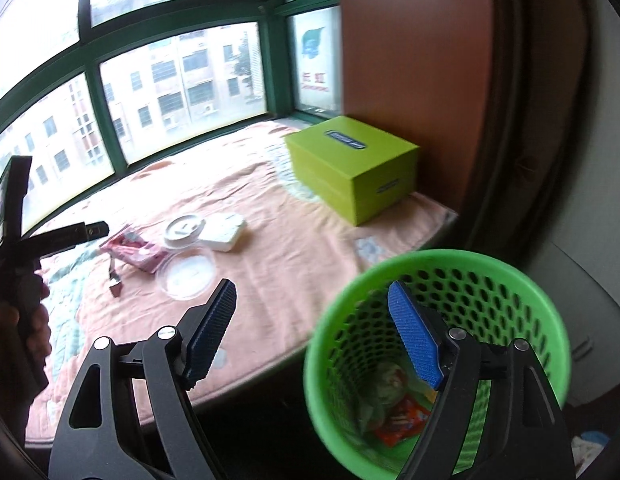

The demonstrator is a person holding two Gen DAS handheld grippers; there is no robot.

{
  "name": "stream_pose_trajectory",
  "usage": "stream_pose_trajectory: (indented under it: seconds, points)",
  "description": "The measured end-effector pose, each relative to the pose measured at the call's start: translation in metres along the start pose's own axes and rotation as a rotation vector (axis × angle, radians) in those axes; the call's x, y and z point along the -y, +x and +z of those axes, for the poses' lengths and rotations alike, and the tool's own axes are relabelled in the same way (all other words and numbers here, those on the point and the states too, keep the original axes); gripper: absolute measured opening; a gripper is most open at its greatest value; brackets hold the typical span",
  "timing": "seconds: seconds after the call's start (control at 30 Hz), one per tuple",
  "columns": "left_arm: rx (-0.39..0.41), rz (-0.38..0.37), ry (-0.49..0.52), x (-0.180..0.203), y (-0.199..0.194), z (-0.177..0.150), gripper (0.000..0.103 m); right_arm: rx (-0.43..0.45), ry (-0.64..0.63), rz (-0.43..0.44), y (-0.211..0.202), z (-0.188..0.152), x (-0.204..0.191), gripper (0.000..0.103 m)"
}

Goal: Collect trash
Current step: 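Move both open tools back over the table, then grasp the pink snack wrapper with the left tool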

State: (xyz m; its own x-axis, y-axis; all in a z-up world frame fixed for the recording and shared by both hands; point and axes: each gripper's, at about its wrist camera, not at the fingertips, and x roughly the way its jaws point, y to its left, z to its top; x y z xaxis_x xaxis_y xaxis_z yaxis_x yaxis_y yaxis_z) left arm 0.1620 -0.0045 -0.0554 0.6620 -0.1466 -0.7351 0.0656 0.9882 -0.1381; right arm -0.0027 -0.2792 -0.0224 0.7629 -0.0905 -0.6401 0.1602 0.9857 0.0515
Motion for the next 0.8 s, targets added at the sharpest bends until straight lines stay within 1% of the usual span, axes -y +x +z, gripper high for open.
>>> stream_pose_trajectory:
  seconds: [0.1,0.23,0.27,0.43,0.53,0.7,0.8]
  points:
    - [-0.006,0.035,-0.021,-0.023,0.012,0.006,0.083,-0.02,-0.005,0.029,0.012,0.002,-0.013,0.079]
    - [-0.025,0.037,-0.046,-0.043,0.029,0.011,0.081,-0.036,-0.027,0.058,0.026,0.003,-0.029,0.079]
    - [-0.031,0.039,-0.05,-0.047,0.035,0.011,0.079,-0.042,-0.036,0.063,0.029,0.003,-0.034,0.079]
    - [-0.07,0.005,-0.091,-0.054,0.058,0.012,0.074,-0.059,-0.065,0.079,0.043,0.003,-0.051,0.079]
    - [-0.082,-0.01,-0.115,-0.057,0.069,0.012,0.074,-0.076,-0.074,0.085,0.053,0.002,-0.059,0.079]
    - [-0.105,-0.008,-0.139,-0.058,0.088,0.014,0.074,-0.1,-0.083,0.095,0.067,0.0,-0.067,0.079]
    - [-0.122,-0.025,-0.167,-0.06,0.098,0.013,0.074,-0.112,-0.094,0.099,0.076,-0.002,-0.074,0.079]
